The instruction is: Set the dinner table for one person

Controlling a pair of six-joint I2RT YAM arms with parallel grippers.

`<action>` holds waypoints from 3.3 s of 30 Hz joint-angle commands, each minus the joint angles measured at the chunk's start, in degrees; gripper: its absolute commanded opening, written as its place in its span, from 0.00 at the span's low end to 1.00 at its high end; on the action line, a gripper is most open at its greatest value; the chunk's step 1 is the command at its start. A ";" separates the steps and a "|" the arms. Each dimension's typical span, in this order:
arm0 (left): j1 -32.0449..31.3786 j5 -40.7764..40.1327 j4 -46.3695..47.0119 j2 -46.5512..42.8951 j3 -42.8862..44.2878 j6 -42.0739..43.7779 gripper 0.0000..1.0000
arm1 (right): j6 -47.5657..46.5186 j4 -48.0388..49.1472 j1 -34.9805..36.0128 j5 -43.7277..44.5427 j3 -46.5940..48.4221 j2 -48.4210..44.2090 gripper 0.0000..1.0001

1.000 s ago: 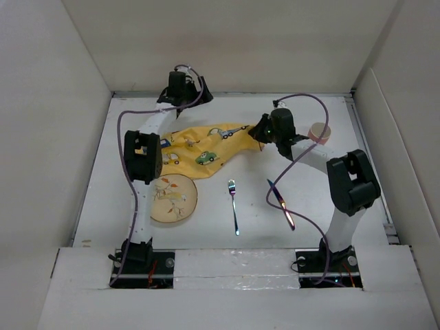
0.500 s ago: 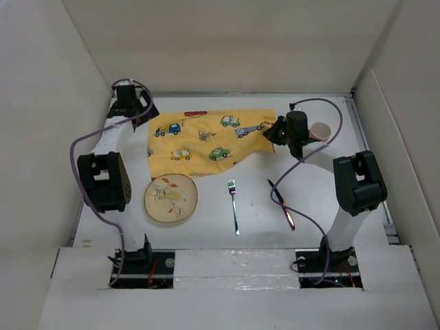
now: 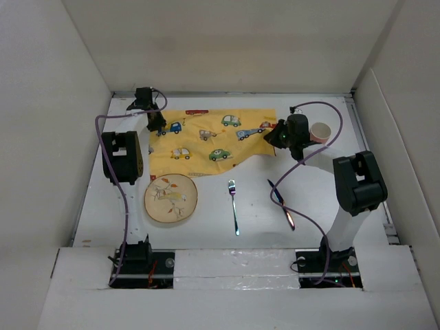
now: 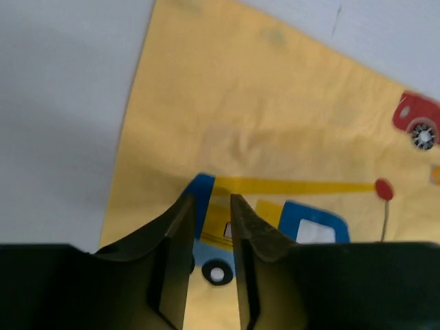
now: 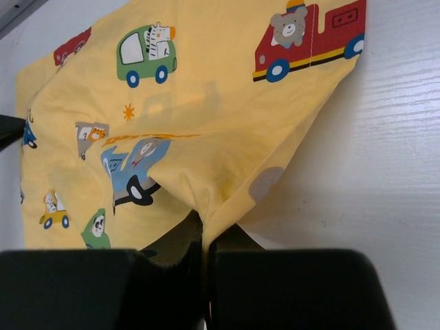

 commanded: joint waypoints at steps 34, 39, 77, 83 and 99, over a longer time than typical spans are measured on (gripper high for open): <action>0.92 -10.60 5.38 -11.84 -9.85 1.48 0.75 | -4.65 -5.09 0.24 16.83 -3.72 -14.34 0.79; 0.92 -12.63 -0.25 -4.64 -5.02 3.32 0.76 | -6.15 -8.86 0.24 17.74 -4.34 -14.26 0.75; 0.30 -10.67 -1.83 -2.07 4.66 0.25 0.27 | -6.41 -5.01 13.75 4.37 -15.05 -25.57 0.00; 0.30 -15.35 -0.27 -10.14 -0.51 -1.33 0.73 | -7.73 -5.71 24.39 -0.71 -13.48 -27.18 0.57; -9.37 8.46 18.20 -77.45 -44.10 -9.16 0.40 | 4.39 9.50 39.00 -6.53 0.14 5.16 0.75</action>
